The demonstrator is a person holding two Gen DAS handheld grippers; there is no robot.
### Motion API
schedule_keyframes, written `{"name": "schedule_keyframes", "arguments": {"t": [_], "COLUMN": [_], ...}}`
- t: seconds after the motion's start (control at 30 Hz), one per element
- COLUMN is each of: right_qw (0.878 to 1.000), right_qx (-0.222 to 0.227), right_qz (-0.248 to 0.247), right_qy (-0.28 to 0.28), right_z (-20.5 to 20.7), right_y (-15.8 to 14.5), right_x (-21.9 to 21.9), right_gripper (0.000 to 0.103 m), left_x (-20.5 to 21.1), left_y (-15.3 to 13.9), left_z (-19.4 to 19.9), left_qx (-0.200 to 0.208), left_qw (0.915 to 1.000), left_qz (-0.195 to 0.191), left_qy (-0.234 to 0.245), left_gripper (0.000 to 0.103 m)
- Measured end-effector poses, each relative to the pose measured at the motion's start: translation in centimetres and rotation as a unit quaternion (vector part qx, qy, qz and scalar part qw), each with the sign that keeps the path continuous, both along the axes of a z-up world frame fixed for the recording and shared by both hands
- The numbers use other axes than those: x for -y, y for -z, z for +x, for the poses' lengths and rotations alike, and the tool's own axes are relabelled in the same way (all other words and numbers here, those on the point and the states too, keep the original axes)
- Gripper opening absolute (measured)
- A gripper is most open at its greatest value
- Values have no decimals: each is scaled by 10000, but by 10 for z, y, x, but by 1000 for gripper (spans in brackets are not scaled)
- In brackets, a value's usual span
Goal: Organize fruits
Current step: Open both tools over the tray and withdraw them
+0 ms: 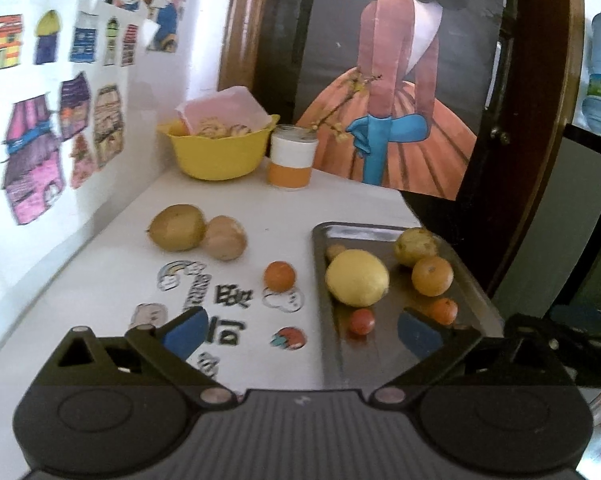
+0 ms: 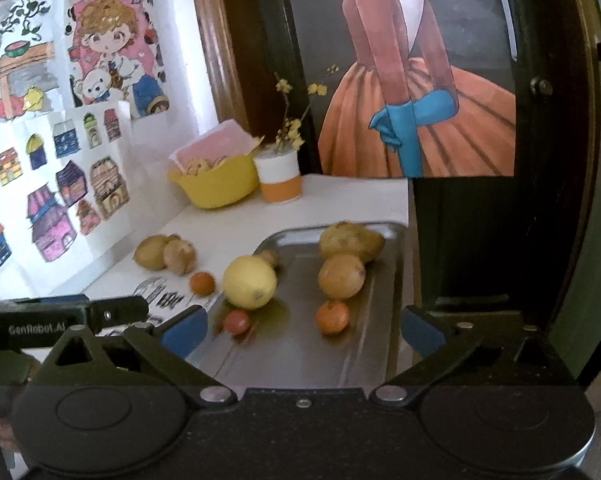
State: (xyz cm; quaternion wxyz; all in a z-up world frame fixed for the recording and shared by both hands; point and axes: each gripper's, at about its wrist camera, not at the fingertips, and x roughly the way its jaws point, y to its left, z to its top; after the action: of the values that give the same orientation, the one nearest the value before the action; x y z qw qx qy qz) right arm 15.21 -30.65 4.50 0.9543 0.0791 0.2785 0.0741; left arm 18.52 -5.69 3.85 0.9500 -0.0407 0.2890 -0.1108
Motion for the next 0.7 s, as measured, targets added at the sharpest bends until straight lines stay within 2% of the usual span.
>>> {"name": "schedule_keyframes", "arguments": {"t": [0.07,0.2,0.27,0.47,0.7], "right_qw": [9999,9968,9950,9881,9795], "right_qx": [-66,-554,-662,-880,-915], "right_qz": [2,-125,-150,-171,-301], "right_qy": [-86,-569,-737,-1249,-1768], "right_z": [-10,-20,-28,-39,-33], "right_y": [-1,1,2,2,-4], "right_x": [-7,-29,-39,-72,-111], "right_gripper": [102,102,102,102,102], "left_x": [-8,-28,-39,-77,-116], "left_y": [0,1,2,4,6], "left_z": [-5,-17,-23,-37,-42], "left_qx": [-47,-130,-163,-323,-486], "left_qw": [10000,9996,9994,9974,9940], "left_qz": [34,163,202,390,391], "left_qy": [-41,-184,-234,-521,-894], "left_gripper": [102,102,102,102,103]}}
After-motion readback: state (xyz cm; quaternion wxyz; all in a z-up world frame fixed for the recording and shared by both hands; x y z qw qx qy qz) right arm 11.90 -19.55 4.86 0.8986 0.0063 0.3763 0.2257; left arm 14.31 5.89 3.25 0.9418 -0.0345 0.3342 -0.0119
